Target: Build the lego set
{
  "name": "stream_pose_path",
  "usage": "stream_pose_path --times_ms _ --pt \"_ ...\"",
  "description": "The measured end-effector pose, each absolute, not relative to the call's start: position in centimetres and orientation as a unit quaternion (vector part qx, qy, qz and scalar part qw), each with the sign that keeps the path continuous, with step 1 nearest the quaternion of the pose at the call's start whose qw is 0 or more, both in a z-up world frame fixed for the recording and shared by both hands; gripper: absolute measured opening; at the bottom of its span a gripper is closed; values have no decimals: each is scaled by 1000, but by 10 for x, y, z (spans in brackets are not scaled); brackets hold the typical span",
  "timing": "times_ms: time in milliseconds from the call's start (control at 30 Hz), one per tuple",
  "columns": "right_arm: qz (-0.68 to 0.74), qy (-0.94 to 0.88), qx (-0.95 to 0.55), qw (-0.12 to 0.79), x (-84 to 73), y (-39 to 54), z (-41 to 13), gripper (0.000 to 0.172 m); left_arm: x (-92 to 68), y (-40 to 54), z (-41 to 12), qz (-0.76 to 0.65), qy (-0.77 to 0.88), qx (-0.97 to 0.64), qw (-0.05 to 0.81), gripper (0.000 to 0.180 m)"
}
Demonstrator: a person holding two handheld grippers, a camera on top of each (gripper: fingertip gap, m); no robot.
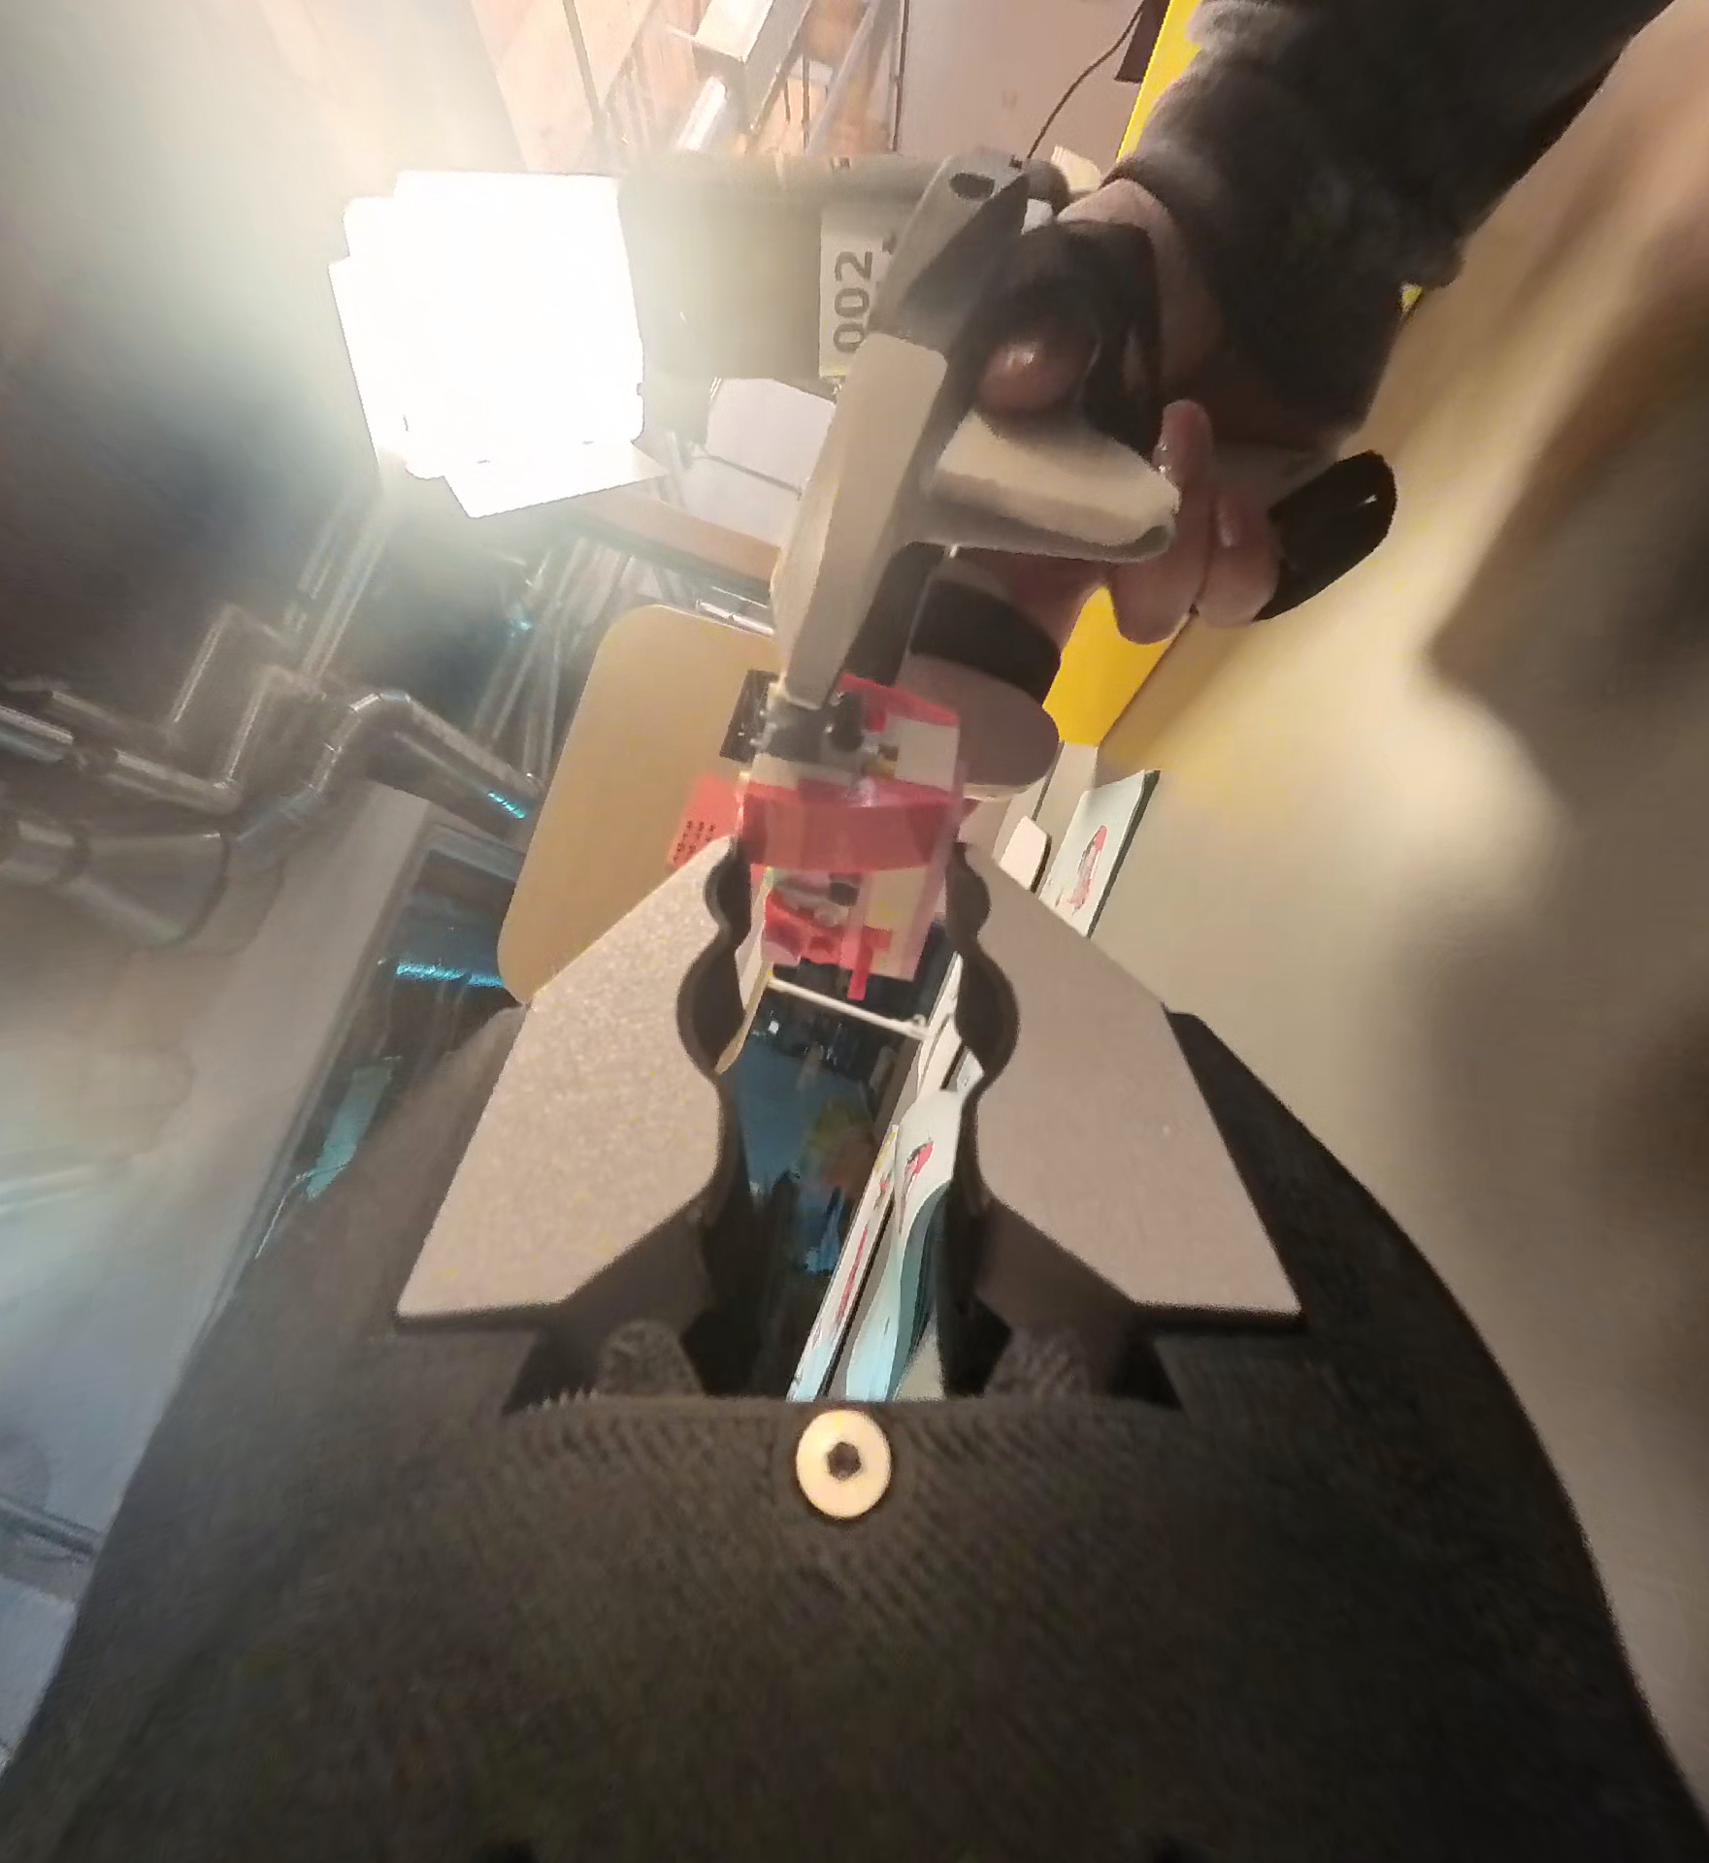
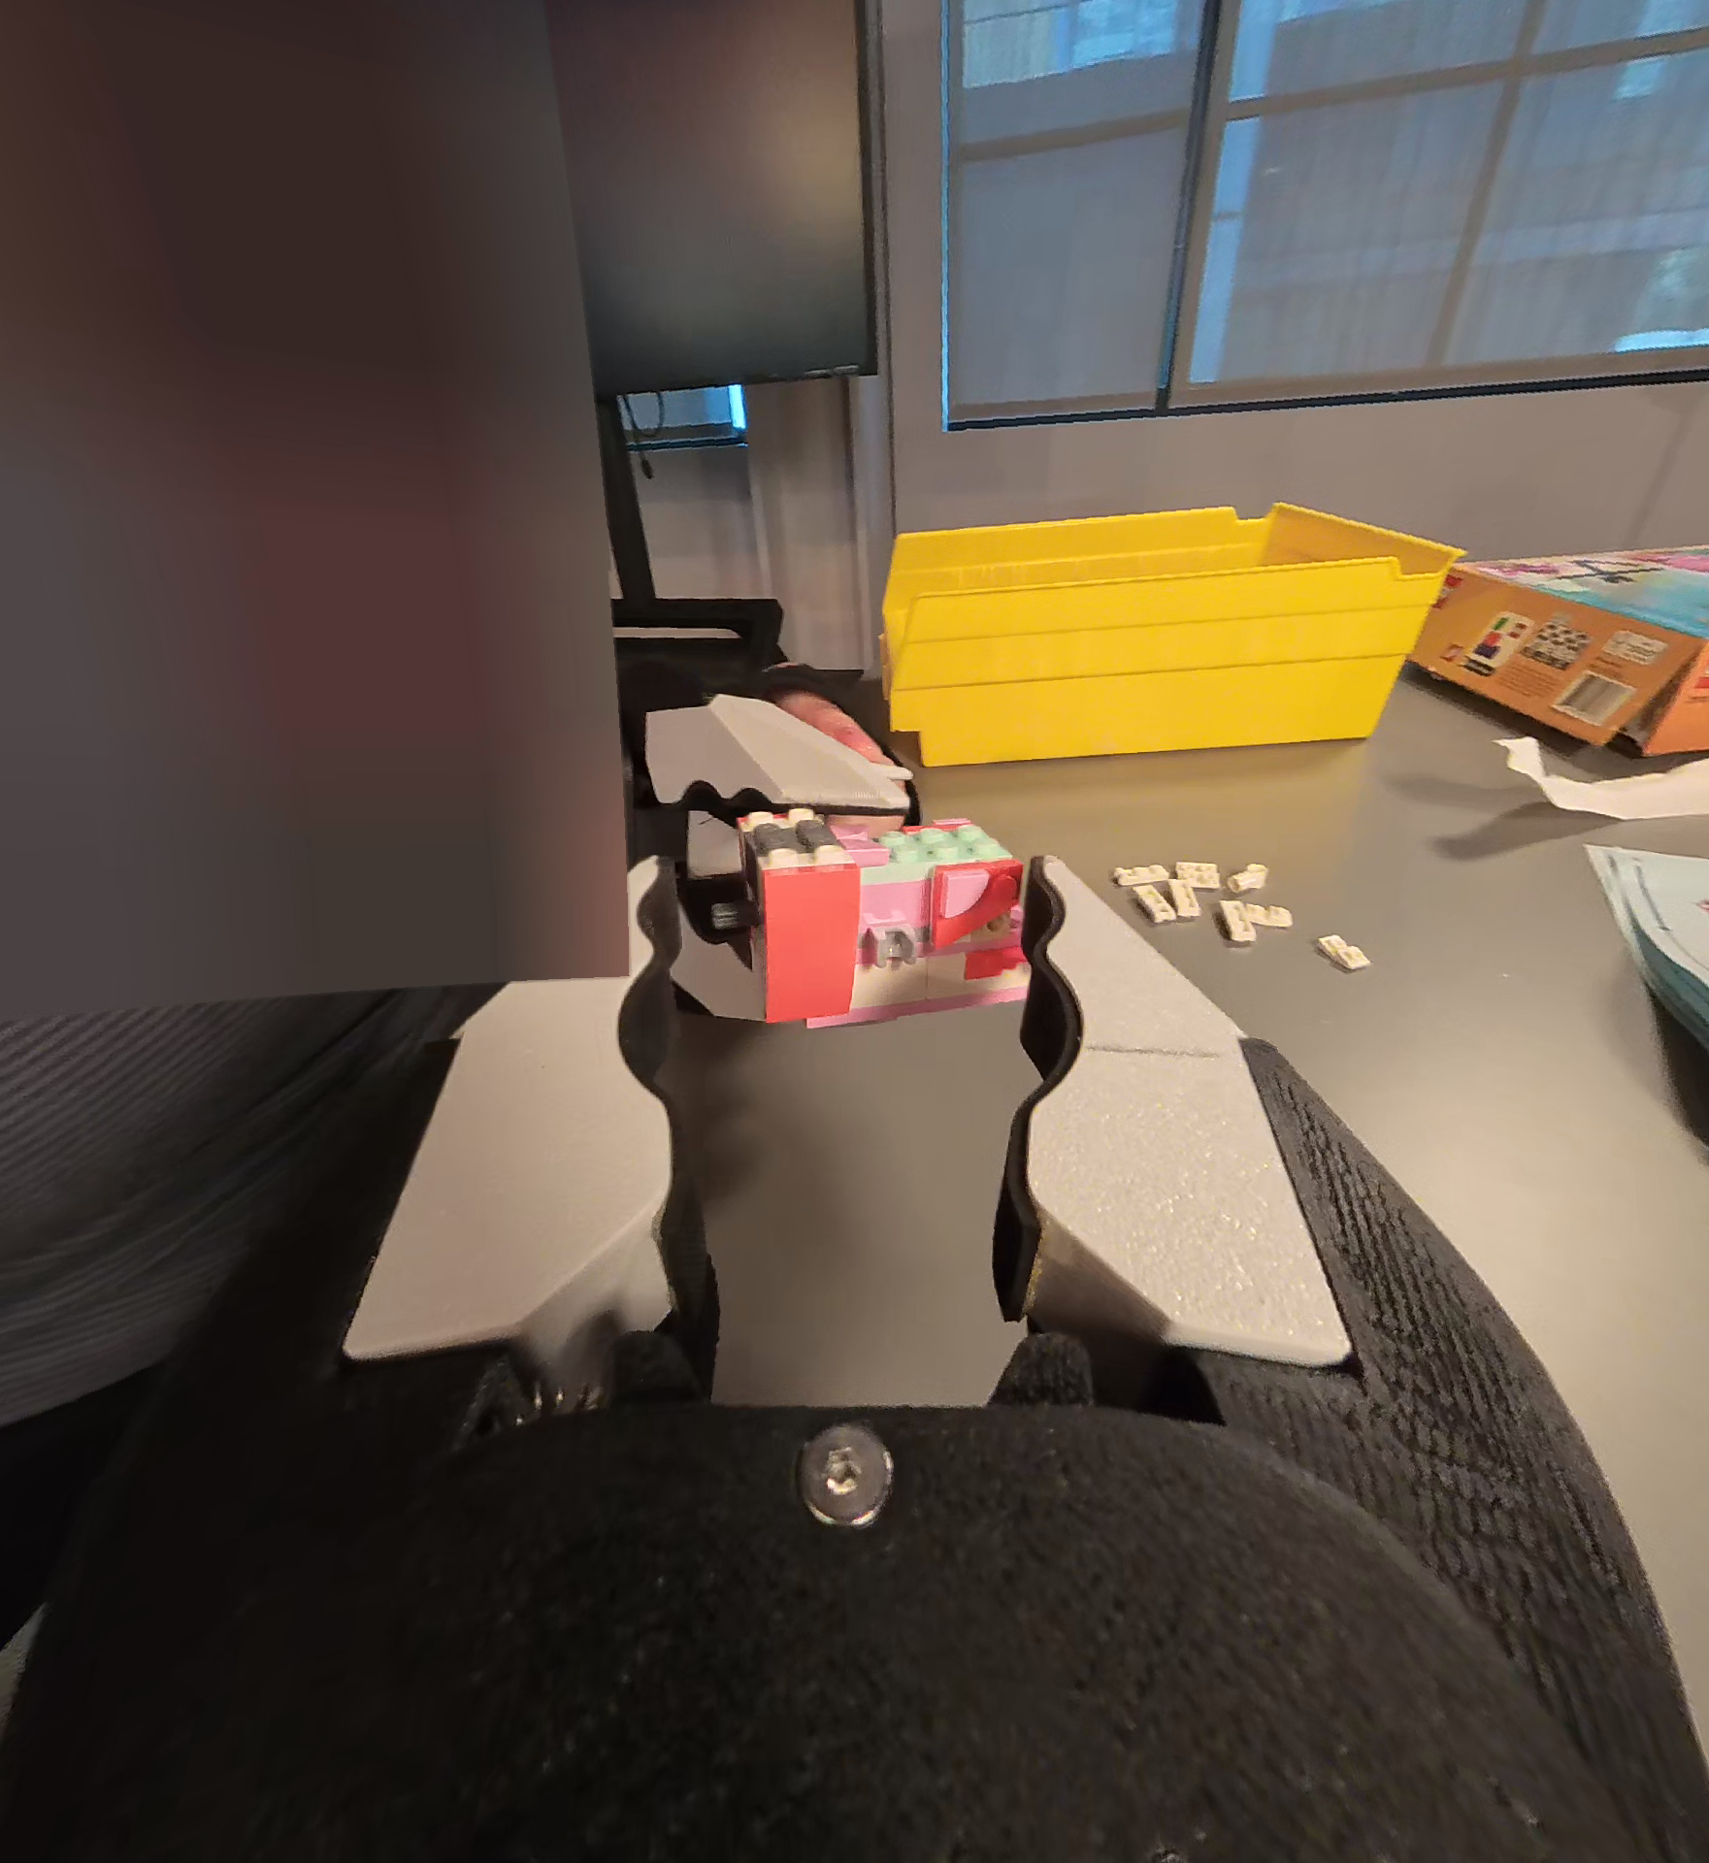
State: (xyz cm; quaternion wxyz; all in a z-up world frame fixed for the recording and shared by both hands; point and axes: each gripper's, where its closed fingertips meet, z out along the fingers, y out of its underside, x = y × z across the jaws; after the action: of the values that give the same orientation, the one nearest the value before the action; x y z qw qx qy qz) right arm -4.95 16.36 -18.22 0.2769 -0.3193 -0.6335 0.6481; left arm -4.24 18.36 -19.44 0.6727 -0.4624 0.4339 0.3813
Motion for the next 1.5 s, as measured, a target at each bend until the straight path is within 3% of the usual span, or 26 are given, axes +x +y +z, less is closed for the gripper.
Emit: stream_pose_path --times_ms 1067,1500 --pt "635 -640 -339 269 -53 168 -192 68 -40 186 -201 411 454 -457 645 38" --pt "649 -655 -326 209 -44 155 -200 64 -28 179 -204 375 478 -447 657 39"
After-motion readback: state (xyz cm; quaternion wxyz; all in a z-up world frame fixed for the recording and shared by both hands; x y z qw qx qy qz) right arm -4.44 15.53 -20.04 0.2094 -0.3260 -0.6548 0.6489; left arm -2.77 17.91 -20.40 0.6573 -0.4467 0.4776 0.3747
